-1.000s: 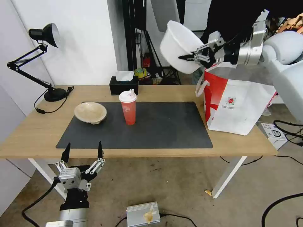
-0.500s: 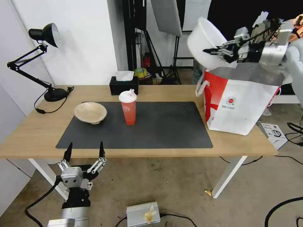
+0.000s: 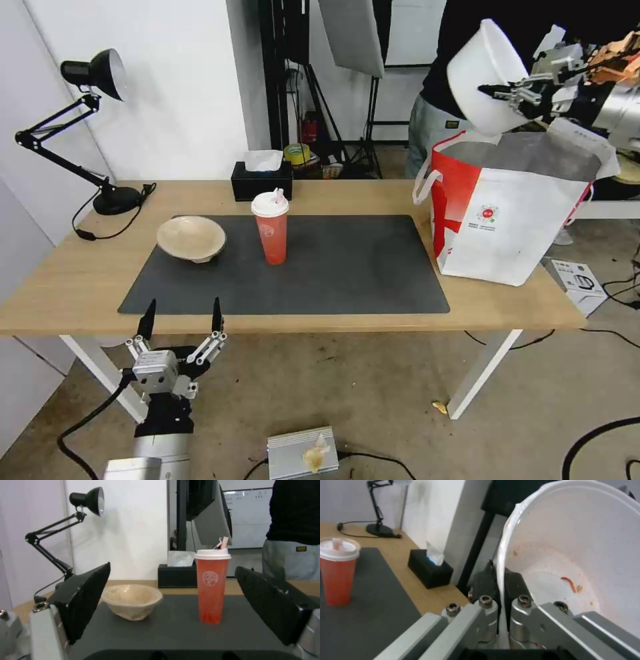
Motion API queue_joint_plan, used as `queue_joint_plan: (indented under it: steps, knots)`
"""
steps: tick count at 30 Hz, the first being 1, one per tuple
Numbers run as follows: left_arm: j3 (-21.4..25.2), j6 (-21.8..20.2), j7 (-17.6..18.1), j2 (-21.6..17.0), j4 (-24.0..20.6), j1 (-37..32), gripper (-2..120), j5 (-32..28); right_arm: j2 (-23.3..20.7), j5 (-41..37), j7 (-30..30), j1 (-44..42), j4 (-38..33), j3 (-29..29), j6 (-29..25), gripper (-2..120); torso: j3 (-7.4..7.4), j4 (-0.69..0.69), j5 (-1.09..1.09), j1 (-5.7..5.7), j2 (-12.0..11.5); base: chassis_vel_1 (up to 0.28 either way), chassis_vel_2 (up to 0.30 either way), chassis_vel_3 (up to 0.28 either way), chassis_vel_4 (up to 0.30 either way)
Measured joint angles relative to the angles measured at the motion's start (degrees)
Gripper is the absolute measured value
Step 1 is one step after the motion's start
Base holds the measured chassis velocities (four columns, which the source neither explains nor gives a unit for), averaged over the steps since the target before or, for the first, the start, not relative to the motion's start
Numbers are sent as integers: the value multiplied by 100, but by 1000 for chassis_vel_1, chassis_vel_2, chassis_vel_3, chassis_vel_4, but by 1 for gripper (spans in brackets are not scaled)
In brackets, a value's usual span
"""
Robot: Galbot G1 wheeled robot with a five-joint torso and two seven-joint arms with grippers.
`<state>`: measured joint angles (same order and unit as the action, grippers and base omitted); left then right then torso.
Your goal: Pick up the trash from the table and place it into the takeout bag.
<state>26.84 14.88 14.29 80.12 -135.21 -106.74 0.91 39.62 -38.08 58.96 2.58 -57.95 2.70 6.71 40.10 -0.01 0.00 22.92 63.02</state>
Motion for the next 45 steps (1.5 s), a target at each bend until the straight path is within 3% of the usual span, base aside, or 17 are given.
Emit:
queue_joint_plan:
  steps: [23,45]
  knots:
    - [-7,11,4,20,20,-18,100,23,156,121,-32,-1065,12,566,-16,0,0,0,0,0,0,0,0,0,0]
    - [-41,14,10,26,96,5,100,28,283,217,-87,-1480,-81,719,-160,0,0,0,-1,0,0,0,0,0,0]
